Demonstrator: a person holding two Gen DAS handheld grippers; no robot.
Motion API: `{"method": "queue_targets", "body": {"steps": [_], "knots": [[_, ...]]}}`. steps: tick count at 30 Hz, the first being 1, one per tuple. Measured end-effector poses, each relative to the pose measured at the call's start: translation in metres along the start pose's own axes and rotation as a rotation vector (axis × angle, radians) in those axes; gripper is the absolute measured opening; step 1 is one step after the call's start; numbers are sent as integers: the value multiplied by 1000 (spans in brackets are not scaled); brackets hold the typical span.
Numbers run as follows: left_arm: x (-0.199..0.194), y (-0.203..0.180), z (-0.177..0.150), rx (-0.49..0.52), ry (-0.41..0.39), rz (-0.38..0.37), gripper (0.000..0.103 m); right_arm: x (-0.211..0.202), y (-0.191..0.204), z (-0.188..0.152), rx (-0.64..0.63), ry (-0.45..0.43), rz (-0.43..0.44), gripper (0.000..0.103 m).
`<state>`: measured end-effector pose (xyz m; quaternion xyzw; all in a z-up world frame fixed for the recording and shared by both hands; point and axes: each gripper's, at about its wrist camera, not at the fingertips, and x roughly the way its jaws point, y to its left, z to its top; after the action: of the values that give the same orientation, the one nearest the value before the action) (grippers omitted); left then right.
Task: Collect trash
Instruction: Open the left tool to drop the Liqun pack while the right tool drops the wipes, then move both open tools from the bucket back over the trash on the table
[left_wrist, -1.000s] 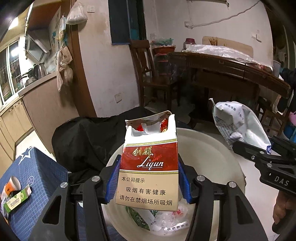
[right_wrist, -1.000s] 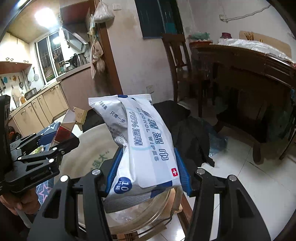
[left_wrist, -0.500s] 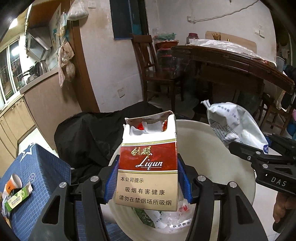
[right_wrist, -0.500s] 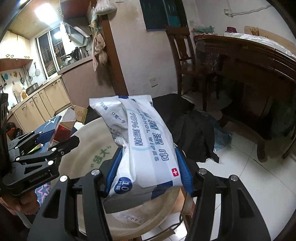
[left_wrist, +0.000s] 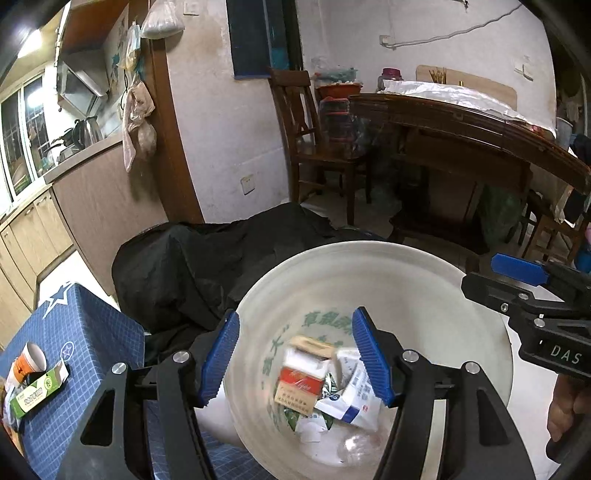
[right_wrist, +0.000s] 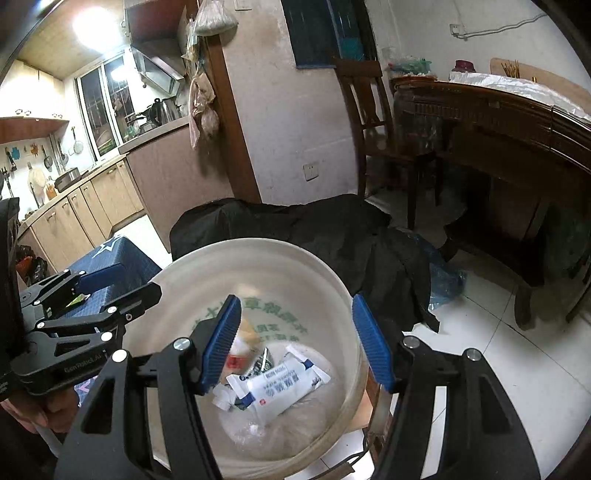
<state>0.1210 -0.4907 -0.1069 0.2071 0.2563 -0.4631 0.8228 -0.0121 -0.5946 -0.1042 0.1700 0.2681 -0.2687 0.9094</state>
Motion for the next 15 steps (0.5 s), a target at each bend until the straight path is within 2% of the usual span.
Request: {"method": "queue_targets", "body": {"steps": [15], "knots": [[-15,3,-3,15,-13,38,65,-3,4,-3,-6,5,7,60]]}}
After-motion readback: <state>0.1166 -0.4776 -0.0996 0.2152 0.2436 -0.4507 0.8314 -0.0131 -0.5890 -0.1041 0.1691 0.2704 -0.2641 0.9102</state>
